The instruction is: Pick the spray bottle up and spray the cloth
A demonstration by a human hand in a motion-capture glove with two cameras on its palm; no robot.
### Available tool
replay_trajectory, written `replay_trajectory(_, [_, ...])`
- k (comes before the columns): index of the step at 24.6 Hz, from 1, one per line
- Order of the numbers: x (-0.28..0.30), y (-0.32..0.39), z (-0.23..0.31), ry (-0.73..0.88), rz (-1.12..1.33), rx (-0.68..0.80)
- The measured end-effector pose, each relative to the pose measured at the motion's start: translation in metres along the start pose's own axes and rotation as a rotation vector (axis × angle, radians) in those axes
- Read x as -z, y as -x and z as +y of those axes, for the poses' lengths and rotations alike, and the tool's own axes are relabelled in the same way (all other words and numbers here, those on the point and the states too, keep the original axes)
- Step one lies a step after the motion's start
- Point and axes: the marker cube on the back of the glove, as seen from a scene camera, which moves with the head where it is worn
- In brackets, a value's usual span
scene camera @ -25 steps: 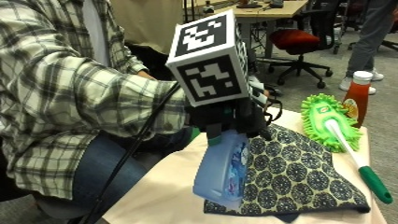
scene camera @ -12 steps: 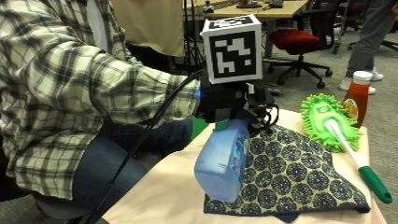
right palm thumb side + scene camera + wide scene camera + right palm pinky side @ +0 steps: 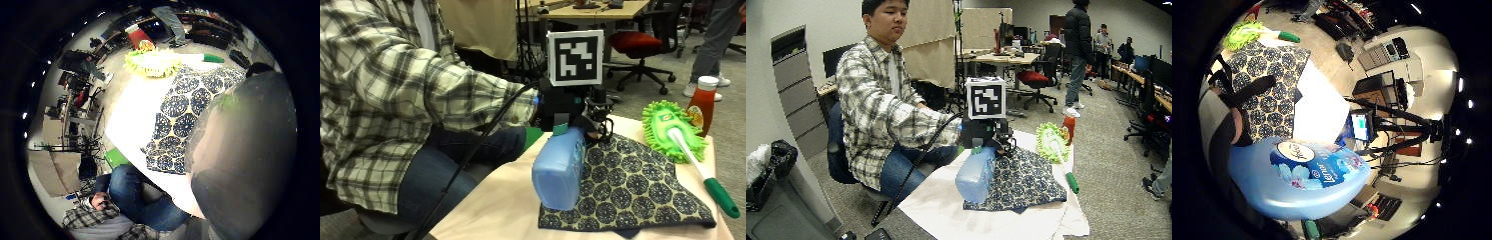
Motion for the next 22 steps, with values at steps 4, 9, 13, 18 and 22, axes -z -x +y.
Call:
replay_trajectory(4, [-0.009,0.009,0.002,0.037,0.038,0.02])
replay_trajectory(9, [-0.018,0.019,0.003,0.069,0.101,0.039])
replay_trajectory(13, [-0.021,0.024,0.006,0.078,0.138,0.078])
replay_trajectory(18, [-0.011,0.023,0.008,0.029,0.056,0.076])
replay_trajectory(22, [0.011,0.022,0.009,-0.086,-0.155,0.016])
